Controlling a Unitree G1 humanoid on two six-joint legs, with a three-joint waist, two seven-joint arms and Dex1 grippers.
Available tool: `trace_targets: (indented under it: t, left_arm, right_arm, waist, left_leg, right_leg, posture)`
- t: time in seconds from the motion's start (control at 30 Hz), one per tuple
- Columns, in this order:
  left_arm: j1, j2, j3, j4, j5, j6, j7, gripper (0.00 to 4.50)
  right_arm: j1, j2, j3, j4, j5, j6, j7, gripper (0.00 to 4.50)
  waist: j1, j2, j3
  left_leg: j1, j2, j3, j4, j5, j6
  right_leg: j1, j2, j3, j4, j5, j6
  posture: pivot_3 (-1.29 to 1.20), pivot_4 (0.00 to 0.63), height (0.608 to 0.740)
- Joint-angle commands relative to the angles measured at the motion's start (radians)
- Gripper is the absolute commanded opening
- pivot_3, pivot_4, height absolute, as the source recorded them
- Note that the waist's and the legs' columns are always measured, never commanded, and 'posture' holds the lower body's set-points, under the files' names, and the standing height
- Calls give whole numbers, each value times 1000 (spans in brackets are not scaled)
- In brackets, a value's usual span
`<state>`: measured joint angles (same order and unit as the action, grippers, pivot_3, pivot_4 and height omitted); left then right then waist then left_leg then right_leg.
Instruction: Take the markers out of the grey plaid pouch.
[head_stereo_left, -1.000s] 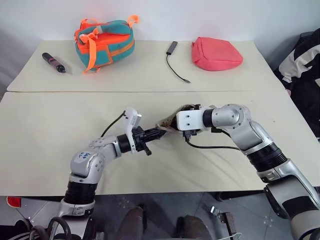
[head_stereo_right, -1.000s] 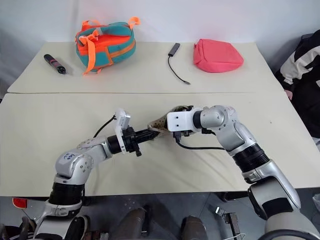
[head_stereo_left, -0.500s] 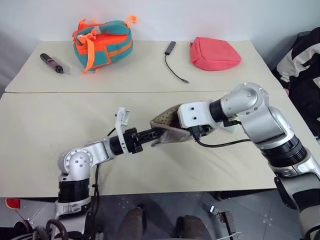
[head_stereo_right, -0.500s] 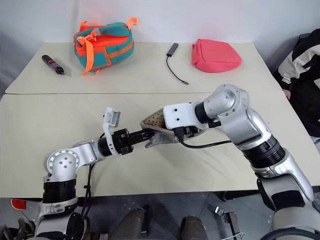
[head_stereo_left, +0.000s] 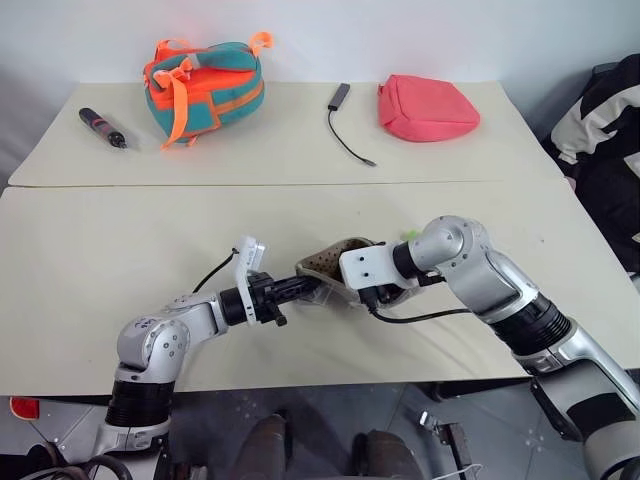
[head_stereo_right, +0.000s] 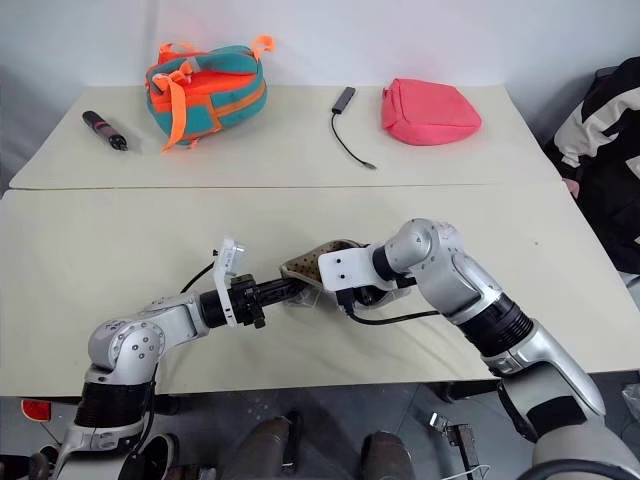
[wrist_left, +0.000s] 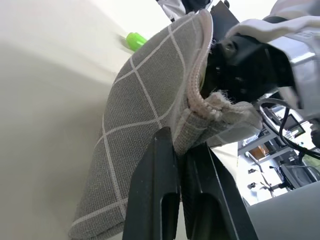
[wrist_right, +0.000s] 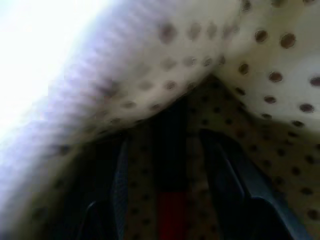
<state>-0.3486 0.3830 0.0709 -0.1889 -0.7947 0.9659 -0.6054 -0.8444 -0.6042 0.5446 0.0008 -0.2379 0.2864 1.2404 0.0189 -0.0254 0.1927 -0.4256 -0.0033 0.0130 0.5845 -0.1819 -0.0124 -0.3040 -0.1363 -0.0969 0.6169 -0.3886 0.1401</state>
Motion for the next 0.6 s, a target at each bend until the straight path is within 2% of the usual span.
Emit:
trace_targets:
  t: [0.03, 0.3, 0.4, 0.5, 0.53, 0.6]
  left_arm:
    - [-1, 9, 7, -17, 0, -5, -1, 0]
    - [-25, -2, -16, -2, 4, -8, -9, 0]
    - [-27, -2, -21, 1, 8, -12, -10, 0]
    - [-26, -5, -16, 0, 6, -10, -6, 0]
    - [-23, -5, -16, -3, 7, -11, -5, 0]
    - [-16, 2, -18, -11, 19, -20, -3, 0]
  right_arm:
    - [-11, 14, -6, 15, -24, -15, -24, 2230]
    - [23, 39, 38, 130, -96, -57, -67, 2230]
    - [34, 57, 34, 165, -99, -98, -94, 1645]
    - [48, 50, 30, 157, -100, -102, -82, 665]
    - [53, 50, 19, 146, -93, -101, -84, 529]
    - [54, 38, -10, 97, -68, -99, -63, 529]
  waist:
    - [0, 0, 0]
    - [0, -1, 0]
    - [-3, -2, -1]
    - [-7, -2, -1]
    - [-8, -2, -1]
    - [-8, -2, -1]
  left_leg:
    - [0, 0, 0, 0, 0, 0]
    - [1, 0, 0, 0, 0, 0]
    - [4, 0, 0, 0, -1, -1]
    - [5, 1, 0, 1, -1, -1]
    - [5, 1, 0, 1, -1, -1]
    - [5, 1, 0, 1, -1, -1]
  right_leg:
    - [0, 0, 0, 0, 0, 0]
    - [0, 1, 2, 0, 0, 0]
    - [1, 3, 4, 1, 0, -1]
    - [1, 3, 6, 2, 0, -1]
    - [1, 3, 7, 3, 0, -1]
    - [0, 3, 7, 3, 0, -1]
  posture:
    - [0, 150, 740]
    - [0, 150, 740]
    - [0, 150, 740]
    - [0, 150, 740]
    - [0, 150, 740]
    - [0, 150, 740]
